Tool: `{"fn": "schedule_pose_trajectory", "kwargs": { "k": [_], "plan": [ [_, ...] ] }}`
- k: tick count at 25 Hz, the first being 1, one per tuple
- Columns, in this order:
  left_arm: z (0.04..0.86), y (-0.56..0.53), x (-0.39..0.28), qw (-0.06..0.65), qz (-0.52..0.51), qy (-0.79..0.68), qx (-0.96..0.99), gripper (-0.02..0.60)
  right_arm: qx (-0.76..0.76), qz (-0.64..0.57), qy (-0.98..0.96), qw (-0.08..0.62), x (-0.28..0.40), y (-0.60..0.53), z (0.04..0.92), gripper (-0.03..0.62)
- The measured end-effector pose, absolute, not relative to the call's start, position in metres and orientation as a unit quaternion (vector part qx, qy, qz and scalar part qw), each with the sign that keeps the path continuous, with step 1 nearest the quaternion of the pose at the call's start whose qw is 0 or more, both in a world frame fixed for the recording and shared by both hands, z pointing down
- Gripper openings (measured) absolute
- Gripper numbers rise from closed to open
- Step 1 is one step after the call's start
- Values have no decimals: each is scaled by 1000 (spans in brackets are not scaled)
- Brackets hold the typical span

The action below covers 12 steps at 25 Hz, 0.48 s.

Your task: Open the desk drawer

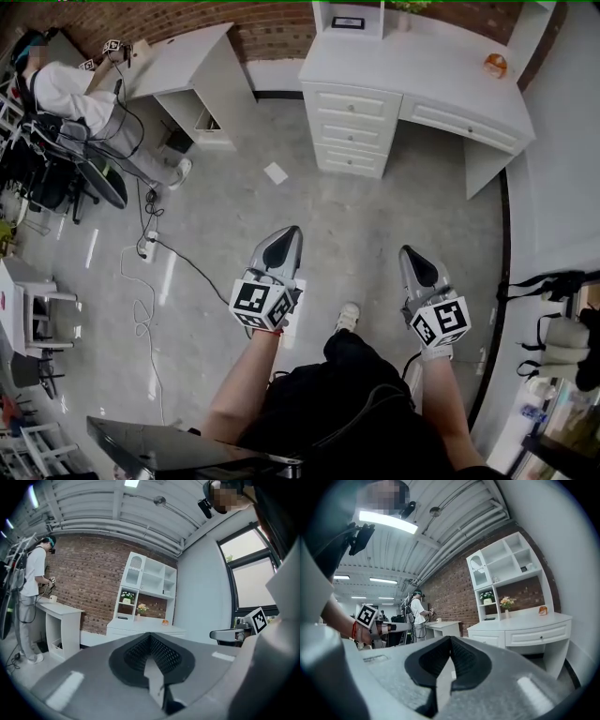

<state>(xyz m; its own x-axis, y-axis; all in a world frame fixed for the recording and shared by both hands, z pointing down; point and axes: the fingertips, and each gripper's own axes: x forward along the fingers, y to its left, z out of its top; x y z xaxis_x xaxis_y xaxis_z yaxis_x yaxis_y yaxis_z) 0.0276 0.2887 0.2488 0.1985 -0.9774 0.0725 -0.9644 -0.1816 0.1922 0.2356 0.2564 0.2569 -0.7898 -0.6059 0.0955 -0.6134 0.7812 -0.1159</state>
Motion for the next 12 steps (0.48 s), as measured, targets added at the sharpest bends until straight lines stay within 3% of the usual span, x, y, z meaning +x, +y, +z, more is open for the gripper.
{"fn": "schedule_pose_trajectory", "kwargs": {
  "k": [12],
  "plan": [
    [250,206,10,88,-33,-639,764,2,311,76,-947,29,218,174,266,2]
  ]
}}
